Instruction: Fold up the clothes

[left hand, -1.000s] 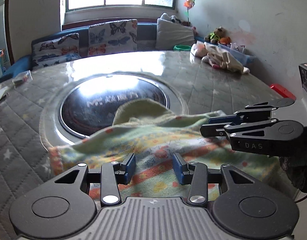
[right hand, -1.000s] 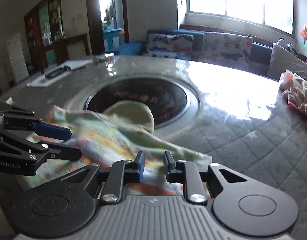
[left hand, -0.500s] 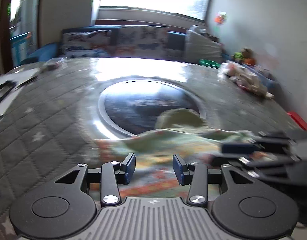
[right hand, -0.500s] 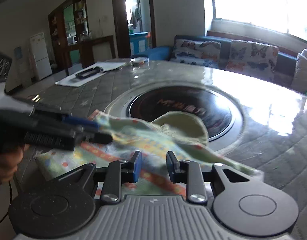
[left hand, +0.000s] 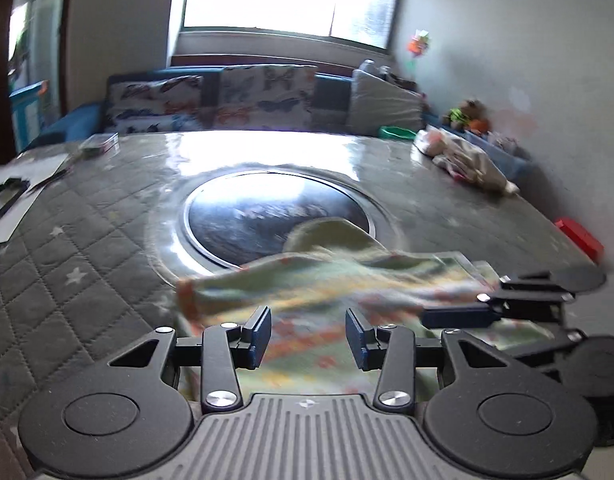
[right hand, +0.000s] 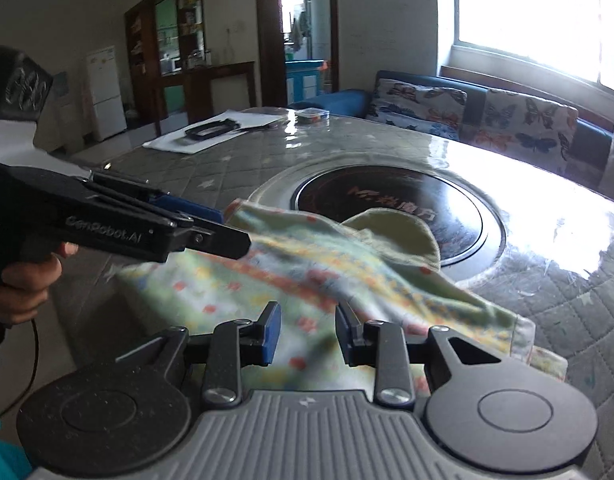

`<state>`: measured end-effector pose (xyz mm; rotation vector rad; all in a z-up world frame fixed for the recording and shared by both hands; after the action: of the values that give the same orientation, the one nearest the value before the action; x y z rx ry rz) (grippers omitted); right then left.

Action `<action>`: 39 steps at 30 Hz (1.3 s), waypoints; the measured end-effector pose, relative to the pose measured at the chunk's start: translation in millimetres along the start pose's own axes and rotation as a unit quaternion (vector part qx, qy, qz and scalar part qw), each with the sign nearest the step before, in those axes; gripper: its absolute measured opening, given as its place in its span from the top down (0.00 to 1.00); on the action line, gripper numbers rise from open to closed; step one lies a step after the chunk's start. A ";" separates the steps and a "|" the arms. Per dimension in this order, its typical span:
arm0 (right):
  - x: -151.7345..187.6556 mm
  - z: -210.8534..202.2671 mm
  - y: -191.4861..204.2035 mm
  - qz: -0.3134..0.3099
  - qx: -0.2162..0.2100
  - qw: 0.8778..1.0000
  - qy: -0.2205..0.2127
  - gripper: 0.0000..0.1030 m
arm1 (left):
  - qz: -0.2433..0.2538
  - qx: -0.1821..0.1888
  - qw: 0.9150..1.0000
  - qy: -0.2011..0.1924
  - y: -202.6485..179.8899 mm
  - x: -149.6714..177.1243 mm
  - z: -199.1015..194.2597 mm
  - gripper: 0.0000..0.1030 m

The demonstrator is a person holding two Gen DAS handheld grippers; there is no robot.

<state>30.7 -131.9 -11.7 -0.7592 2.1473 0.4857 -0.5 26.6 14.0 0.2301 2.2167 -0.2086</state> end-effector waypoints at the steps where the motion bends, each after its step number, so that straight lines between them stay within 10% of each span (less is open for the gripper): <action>1: 3.6 -3.2 1.7 -0.003 0.000 1.000 0.000 0.71 | 0.008 0.002 1.000 0.001 -5.9 3.8 -2.6 0.57; 18: 59.4 -62.1 -23.8 0.039 0.054 0.997 0.028 0.71 | 0.006 -0.010 1.000 0.021 -8.0 40.7 -14.9 0.54; 39: 22.5 -48.7 -69.9 0.090 0.080 0.993 -0.014 0.64 | -0.036 -0.018 0.999 0.023 19.0 24.4 -12.5 0.50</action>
<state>38.2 -219.4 -5.6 -0.4711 2.2089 0.4073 -20.3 50.0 0.9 0.1368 2.2737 -0.2054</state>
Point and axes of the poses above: each gripper's, at about its wrist camera, not at the fingertips, and z roughly the way its jaws point, y to its left, x to its underside, the point moved 2 cm from there along z, roughly the way its jaws point, and after that the axes turned 4 degrees about z, right-handed, at the moved point
